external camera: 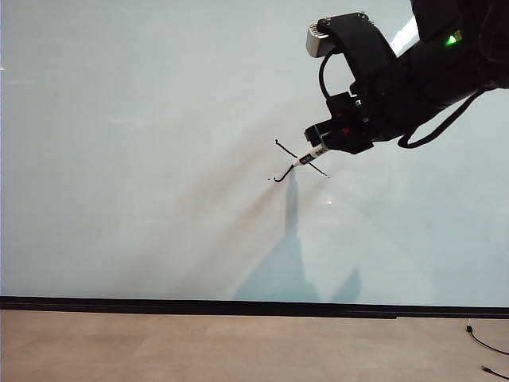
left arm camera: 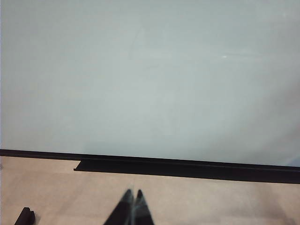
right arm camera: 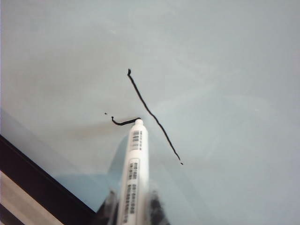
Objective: Pick up the pen on the shelf to the right of the whiteboard and draw a cross mark.
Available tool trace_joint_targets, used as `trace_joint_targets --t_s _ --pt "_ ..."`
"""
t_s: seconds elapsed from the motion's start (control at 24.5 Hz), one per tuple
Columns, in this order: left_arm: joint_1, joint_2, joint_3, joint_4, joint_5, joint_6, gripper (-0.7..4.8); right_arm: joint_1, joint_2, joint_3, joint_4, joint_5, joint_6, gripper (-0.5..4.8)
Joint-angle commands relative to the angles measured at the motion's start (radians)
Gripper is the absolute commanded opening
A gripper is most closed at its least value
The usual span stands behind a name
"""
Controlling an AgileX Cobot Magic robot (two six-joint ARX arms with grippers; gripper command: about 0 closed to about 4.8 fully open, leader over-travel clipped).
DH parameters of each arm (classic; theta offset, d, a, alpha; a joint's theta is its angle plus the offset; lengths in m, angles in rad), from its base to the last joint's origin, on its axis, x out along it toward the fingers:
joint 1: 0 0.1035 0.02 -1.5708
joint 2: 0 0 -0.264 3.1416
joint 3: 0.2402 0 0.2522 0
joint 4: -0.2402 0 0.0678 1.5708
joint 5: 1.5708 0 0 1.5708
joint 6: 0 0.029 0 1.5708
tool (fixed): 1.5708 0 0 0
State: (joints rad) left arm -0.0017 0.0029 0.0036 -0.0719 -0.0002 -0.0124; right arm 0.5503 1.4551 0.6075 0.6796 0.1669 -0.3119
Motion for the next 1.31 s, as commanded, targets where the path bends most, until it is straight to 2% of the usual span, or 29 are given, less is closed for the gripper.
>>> trace_joint_targets --t_s 0.04,1.31 --pt "0.000 0.000 0.003 0.005 0.003 0.004 -0.04 -0.016 -0.017 0.007 0.050 0.070 -0.006 -0.05" --pt "0.000 0.000 0.003 0.005 0.003 0.004 -0.05 -0.040 -0.174 0.006 -0.005 0.116 -0.067 -0.05"
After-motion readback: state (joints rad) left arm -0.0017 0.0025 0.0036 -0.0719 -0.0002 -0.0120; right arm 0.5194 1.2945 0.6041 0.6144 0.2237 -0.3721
